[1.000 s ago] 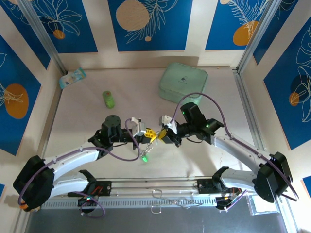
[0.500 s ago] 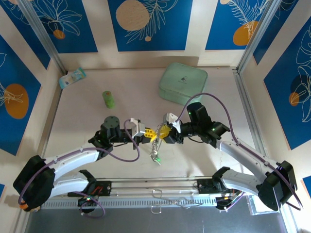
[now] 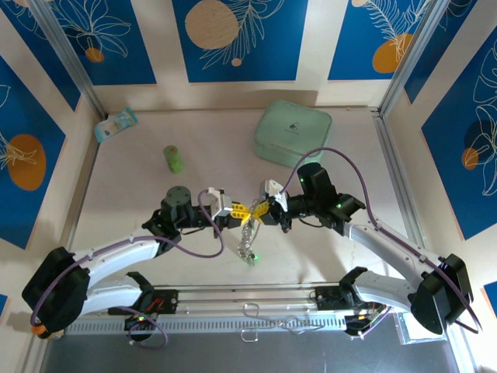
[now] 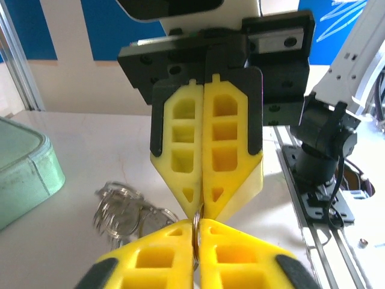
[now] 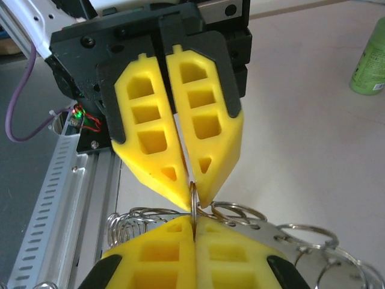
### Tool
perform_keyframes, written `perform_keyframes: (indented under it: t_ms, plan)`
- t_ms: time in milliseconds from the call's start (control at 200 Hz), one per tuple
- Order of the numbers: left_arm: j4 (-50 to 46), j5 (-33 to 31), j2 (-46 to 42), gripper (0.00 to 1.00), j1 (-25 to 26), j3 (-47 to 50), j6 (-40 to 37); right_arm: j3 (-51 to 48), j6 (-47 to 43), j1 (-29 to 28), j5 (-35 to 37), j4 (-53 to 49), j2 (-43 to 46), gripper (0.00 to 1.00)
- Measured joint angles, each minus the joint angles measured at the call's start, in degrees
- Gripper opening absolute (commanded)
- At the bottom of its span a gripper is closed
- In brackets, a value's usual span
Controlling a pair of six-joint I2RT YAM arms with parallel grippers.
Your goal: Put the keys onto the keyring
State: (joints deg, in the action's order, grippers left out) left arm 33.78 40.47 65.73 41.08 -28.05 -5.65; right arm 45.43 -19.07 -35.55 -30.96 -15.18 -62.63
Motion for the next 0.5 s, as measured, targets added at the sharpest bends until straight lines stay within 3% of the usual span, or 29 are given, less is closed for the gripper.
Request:
perform_keyframes:
  t_ms: [355,500]
  plan:
    - [-19.4,0.0,-0.1,0.15,0.1,-6.8,-10.1,12.3,-11.6,-4.3,8.3,-17.3,-6.7,0.0]
    - [-22.8,0.0,-0.1,0.02,0.1,-7.6,-12.1,15.6,-15.3,-6.3,11.6,-21.7,-9.1,0.0]
